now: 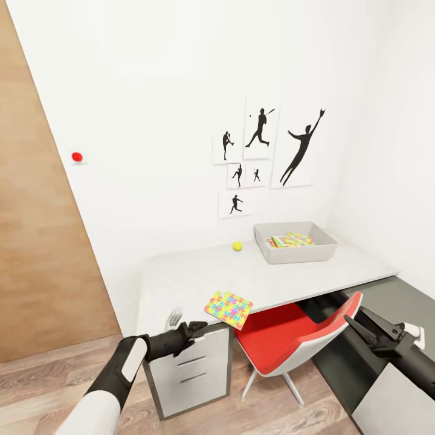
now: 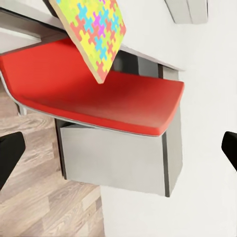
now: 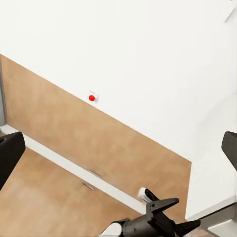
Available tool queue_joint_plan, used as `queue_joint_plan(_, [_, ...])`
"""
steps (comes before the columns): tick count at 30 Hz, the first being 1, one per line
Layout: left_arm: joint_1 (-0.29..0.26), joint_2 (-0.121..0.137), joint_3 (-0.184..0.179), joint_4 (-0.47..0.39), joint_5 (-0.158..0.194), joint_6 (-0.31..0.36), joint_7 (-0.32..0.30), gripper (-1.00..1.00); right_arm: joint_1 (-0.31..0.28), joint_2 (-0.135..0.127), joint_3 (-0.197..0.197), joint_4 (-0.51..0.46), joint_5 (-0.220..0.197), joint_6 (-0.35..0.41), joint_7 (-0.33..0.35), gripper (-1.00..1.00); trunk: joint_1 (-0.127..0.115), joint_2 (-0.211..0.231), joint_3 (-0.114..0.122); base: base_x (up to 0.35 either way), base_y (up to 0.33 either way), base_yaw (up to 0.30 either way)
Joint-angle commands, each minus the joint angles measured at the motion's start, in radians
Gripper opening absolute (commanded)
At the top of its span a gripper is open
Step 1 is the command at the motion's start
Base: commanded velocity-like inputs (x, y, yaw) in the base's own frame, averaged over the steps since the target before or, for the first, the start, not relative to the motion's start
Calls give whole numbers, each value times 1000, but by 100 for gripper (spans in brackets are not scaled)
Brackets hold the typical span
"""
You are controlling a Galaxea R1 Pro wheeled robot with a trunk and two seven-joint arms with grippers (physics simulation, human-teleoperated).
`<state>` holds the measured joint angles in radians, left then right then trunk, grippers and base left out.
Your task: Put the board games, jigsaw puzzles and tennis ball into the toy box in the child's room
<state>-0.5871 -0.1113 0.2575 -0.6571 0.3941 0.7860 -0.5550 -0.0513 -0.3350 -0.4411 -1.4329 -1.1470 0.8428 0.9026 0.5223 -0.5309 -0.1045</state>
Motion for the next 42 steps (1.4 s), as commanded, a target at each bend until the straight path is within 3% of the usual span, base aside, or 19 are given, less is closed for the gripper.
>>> queue_joint_plan(1, [-16, -4, 7, 19, -2, -4, 16, 100, -1, -3, -1, 1, -2, 5, 1, 100, 4, -9, -5, 0, 0, 0])
queue_joint_plan(5, [-36, -8, 26, 65, 21, -90, 60, 100, -1, -7, -2, 3, -2, 9, 2, 100, 20, -37, -18, 0, 0, 0])
queue_joint_plan(10, [-42, -1, 51, 133, 36, -142, 73, 100, -1, -7, -2, 3, -2, 11, -30, 100, 39, -72, -33, 0, 0, 0])
queue_joint_plan(14, [-43, 21, 57, 145, 41, -145, 69, 100, -1, -7, -2, 3, -3, 11, -55, 100, 54, -100, -46, 0, 0, 0])
queue_joint_plan(24, [-43, 49, 57, 148, 43, -145, 63, 100, -1, -5, -17, 3, -3, 6, -58, 100, 93, -170, -77, 0, 0, 0])
queue_joint_plan(42, [-43, 43, 56, 149, 41, -146, 62, 100, -1, -6, -33, 44, -5, 7, -59, 100, 162, -296, -134, 0, 0, 0])
